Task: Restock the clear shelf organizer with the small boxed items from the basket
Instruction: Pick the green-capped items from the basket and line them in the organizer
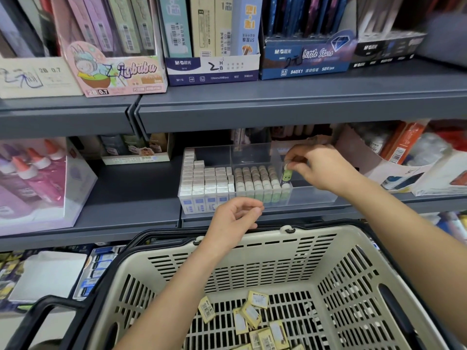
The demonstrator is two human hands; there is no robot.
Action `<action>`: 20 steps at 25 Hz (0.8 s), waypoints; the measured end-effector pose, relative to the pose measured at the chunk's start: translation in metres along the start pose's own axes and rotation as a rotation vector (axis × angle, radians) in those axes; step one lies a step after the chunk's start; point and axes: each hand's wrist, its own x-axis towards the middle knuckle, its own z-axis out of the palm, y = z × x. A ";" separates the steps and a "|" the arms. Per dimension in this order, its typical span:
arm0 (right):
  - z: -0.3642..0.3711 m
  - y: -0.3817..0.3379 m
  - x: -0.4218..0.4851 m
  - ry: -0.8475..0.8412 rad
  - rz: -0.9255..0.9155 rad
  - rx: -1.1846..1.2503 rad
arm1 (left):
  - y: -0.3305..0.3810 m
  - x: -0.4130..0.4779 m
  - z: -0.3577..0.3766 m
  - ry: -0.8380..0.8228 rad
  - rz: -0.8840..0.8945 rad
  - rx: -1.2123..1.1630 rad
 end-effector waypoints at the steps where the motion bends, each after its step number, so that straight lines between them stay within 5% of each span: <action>1: 0.004 0.001 -0.001 -0.037 0.017 -0.011 | 0.000 0.000 0.000 0.003 0.000 -0.001; 7: 0.026 0.004 -0.006 -0.182 0.123 -0.016 | -0.001 0.000 -0.001 0.006 0.005 0.019; 11: 0.023 0.002 -0.015 -0.132 0.082 -0.028 | 0.007 -0.005 0.001 0.046 0.013 -0.003; 17: 0.026 -0.019 -0.087 0.106 0.086 0.331 | 0.003 -0.062 -0.008 0.012 -0.019 -0.015; 20: 0.062 -0.032 -0.126 -0.065 0.107 0.437 | -0.023 -0.096 -0.011 -0.069 -0.148 0.172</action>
